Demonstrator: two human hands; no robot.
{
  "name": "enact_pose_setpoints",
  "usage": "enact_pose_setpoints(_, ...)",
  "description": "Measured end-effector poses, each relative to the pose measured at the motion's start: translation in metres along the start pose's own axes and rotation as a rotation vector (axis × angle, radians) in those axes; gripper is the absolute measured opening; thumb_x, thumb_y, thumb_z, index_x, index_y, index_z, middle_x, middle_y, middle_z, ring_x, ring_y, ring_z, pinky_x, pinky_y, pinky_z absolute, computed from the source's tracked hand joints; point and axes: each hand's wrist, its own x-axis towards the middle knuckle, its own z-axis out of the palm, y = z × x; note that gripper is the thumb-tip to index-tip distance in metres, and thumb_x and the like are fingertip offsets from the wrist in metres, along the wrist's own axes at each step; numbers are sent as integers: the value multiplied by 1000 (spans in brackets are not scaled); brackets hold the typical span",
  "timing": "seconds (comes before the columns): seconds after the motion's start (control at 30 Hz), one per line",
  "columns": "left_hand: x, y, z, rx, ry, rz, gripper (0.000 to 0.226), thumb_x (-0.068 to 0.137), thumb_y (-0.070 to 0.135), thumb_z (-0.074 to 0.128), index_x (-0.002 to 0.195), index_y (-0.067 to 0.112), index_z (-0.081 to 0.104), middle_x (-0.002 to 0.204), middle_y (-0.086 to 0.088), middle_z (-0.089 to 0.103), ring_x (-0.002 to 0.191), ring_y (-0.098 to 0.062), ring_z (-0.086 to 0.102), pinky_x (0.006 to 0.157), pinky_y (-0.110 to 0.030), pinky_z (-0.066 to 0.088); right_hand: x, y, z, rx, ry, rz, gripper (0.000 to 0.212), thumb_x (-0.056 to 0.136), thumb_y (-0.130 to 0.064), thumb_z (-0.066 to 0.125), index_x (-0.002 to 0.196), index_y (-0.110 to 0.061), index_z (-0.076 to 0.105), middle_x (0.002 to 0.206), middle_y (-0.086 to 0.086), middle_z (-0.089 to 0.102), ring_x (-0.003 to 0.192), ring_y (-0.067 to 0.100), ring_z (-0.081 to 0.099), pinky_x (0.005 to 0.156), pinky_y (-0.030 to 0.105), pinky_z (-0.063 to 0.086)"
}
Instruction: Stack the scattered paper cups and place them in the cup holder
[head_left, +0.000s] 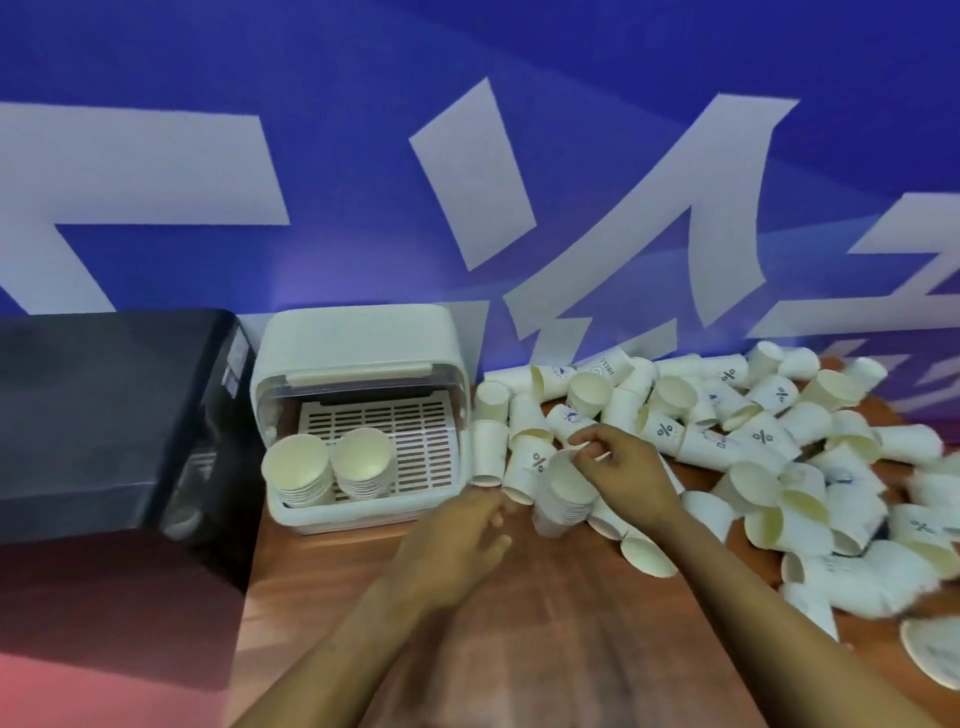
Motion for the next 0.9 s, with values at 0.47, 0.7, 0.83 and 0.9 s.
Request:
enact_pose_setpoints(0.47, 101, 137, 162, 81, -38, -200, 51, 89, 36, 54, 137, 26, 40, 137, 4, 43, 122, -18, 43, 94, -29, 41, 30, 190, -109, -204, -270, 83, 31, 86, -25, 60, 116, -22, 59, 106, -9, 57, 98, 8, 53, 87, 29, 44)
enact_pose_setpoints(0.7, 122, 148, 203, 209, -139, -489, 65, 87, 48, 53, 142, 22, 30, 140, -4, 37, 125, -27, 37, 100, -37, 40, 29, 218, -119, -362, -388, -33, 47, 87, -32, 56, 133, -25, 45, 128, -7, 44, 113, 14, 52, 89, 35, 46)
enact_pose_setpoints(0.83, 123, 143, 219, 191, -127, -560, 73, 84, 54, 55, 143, 22, 27, 139, -1, 36, 127, -25, 36, 100, -37, 41, 36, 221, -112, -517, -444, -91, 54, 92, -32, 52, 142, -22, 34, 137, -3, 38, 112, 16, 52, 77, 28, 41)
enact_pose_setpoints(0.9, 124, 141, 223, 187, -119, -577, 77, 83, 55, 56, 146, 23, 23, 141, -1, 35, 129, -25, 35, 102, -35, 39, 39, 222, -109, -551, -427, -72, 52, 93, -29, 49, 142, -21, 34, 138, -3, 38, 115, 16, 51, 78, 27, 39)
